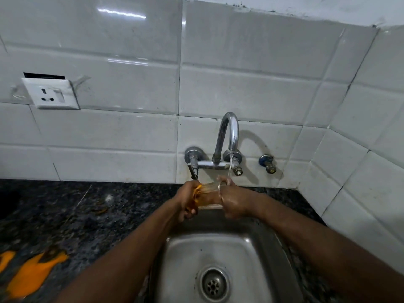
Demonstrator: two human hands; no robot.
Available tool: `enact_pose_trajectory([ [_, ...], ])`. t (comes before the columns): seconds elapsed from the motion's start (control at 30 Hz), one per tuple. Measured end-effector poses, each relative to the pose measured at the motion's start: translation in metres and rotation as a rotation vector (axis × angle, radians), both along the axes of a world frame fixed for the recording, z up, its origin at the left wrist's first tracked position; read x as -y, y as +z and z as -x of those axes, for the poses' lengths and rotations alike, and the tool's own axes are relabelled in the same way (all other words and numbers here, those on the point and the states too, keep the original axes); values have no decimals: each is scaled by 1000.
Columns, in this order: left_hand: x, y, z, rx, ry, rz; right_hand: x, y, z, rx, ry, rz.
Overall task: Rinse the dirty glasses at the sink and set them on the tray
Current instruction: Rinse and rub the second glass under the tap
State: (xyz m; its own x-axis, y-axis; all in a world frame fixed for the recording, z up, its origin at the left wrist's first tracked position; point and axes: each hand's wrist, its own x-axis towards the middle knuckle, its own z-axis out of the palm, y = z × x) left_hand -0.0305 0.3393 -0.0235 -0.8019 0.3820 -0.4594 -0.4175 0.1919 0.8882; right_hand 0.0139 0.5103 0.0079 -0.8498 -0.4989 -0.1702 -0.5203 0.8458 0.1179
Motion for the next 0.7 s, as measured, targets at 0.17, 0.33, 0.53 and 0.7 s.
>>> enact_pose_trajectory([
  [0.17, 3, -1, 15, -49, -52, -195, 1, -15, 1, 198, -140, 375],
  [0.33, -2, -3, 13, -122, -20, 23, 6, -23, -5, 119, -22, 269],
  [0.53, -6, 0, 15, -263, 17, -175, -2, -26, -5, 168, -182, 744],
  [0.7, -4, 13, 18, -30, -144, 59, 0, -21, -9, -292, 132, 151],
])
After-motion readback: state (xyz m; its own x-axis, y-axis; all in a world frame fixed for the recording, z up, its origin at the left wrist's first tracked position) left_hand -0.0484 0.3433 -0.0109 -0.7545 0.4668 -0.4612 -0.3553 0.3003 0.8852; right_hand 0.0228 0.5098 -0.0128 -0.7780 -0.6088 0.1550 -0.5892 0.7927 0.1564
